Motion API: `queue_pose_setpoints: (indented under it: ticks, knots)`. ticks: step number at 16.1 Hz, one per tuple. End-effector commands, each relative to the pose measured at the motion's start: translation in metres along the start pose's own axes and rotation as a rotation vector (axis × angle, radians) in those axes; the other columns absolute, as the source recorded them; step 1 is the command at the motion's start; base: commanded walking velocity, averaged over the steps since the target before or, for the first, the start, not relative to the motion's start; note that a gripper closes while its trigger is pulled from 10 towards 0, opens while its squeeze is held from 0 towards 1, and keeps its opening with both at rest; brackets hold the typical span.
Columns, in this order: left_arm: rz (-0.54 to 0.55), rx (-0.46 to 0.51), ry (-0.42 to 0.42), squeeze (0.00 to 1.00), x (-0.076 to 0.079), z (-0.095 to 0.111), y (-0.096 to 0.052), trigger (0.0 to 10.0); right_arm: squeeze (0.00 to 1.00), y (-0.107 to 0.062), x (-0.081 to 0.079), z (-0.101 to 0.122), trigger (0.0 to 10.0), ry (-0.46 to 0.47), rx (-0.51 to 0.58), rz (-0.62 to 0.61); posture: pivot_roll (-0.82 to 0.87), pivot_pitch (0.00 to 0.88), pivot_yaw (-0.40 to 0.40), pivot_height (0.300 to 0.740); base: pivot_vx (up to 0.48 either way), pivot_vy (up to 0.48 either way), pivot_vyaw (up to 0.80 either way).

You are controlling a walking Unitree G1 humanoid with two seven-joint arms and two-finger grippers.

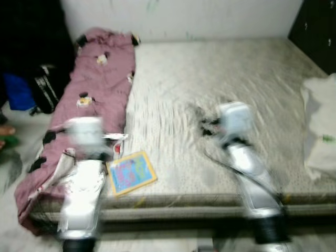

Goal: Clean up the room

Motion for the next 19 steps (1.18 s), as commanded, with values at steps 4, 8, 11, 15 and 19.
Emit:
queue_pose_setpoints:
  ticks: [4, 8, 11, 15, 19]
  knots:
    - [0.054, -0.027, 0.032, 0.0, -0.0198, -0.007, -0.0051, 10.0, 0.0, 0.0047, -0.0179, 0.0034, 10.0, 0.035, 0.012, 0.044, 0.01, 0.0, 0.024, 0.74, 0.0, 0.0, 0.0]
    - [0.058, -0.026, 0.035, 0.0, -0.0198, -0.0066, -0.0045, 10.0, 0.0, 0.006, -0.0174, 0.0025, 10.0, 0.035, 0.009, 0.045, 0.01, 0.0, 0.02, 0.74, 0.0, -0.15, -0.5]
    - [0.056, -0.026, 0.035, 0.0, -0.019, -0.0071, -0.0043, 10.0, 0.0, 0.0064, -0.0172, 0.0011, 10.0, 0.032, 0.003, 0.047, 0.01, 0.0, 0.017, 0.74, 0.0, -0.338, 0.0]
    - [0.056, -0.025, 0.034, 0.0, -0.0182, -0.0069, -0.0044, 10.0, 0.0, 0.0063, -0.017, 0.0004, 10.0, 0.029, 0.0, 0.049, 0.01, 0.0, 0.015, 0.74, 0.0, -0.387, 0.0]
    - [0.059, -0.023, 0.032, 0.0, -0.0185, -0.0065, -0.0045, 10.0, 0.0, 0.0067, -0.0179, -0.0004, 10.0, 0.024, -0.003, 0.056, 0.01, 0.0, 0.015, 0.74, 0.0, -0.48, 0.0]
Point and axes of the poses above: a point about 5 cm out from each wrist's last joint towards the gripper, its own y axis pointing out of the wrist towards the gripper, its own z axis along the axis of the wrist's last joint, x = y × z, the point moved 6 cm from there along y, pointing out of the wrist towards the gripper, and after that the axes turned 14 degrees about y, right-handed, at the moved point
